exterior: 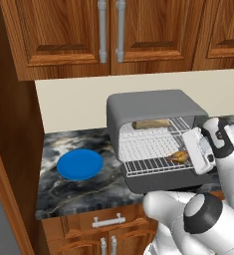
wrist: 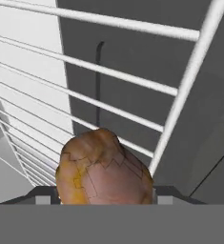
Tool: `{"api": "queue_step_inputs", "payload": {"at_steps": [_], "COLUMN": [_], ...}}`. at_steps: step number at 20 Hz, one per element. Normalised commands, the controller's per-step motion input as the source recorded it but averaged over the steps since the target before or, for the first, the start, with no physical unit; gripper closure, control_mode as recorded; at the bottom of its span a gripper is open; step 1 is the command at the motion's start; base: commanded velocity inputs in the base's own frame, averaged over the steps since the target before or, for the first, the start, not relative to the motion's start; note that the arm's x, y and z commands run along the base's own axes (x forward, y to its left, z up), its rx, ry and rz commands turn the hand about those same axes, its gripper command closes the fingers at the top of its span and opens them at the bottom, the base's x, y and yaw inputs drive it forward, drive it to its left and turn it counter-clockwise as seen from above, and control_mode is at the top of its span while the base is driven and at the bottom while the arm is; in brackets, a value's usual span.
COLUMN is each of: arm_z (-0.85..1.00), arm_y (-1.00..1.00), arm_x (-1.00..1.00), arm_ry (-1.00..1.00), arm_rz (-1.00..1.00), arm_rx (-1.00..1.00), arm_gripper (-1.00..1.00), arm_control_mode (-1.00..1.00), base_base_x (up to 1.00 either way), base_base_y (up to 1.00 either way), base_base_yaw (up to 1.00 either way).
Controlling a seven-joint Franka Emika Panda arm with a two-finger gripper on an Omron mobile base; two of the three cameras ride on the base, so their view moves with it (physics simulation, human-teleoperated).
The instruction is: Open the toaster oven door. Place the baguette on the top rack in the toaster oven and place the chicken drumstick on the bottom rack.
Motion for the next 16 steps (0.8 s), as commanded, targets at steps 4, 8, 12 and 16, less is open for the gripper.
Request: {"api": "queue_step_inputs", "payload": {"at_steps": [4, 8, 12, 16], "arm_z": [-0.04, 0.0, -0.03, -0.73], "arm_y": [0.08, 0.0, 0.0, 0.0], "arm_x": [0.35, 0.08, -0.06, -0.31], "arm_ry": [0.01, 0.0, 0.04, 0.24], "arm_rz": [-0.19, -0.14, -0.08, -0.05], "arm_rx": [0.04, 0.0, 0.02, 0.0], "arm_gripper": [1.0, 1.0, 1.0, 1.0], "arm_control_mode": [-1.0, -1.0, -1.0, -1.0], "base_base_x": [0.0, 0.0, 0.0, 0.0], "base_base_y": [0.0, 0.0, 0.0, 0.0], "base_base_yaw": [0.0, 0.0, 0.0, 0.0]}}
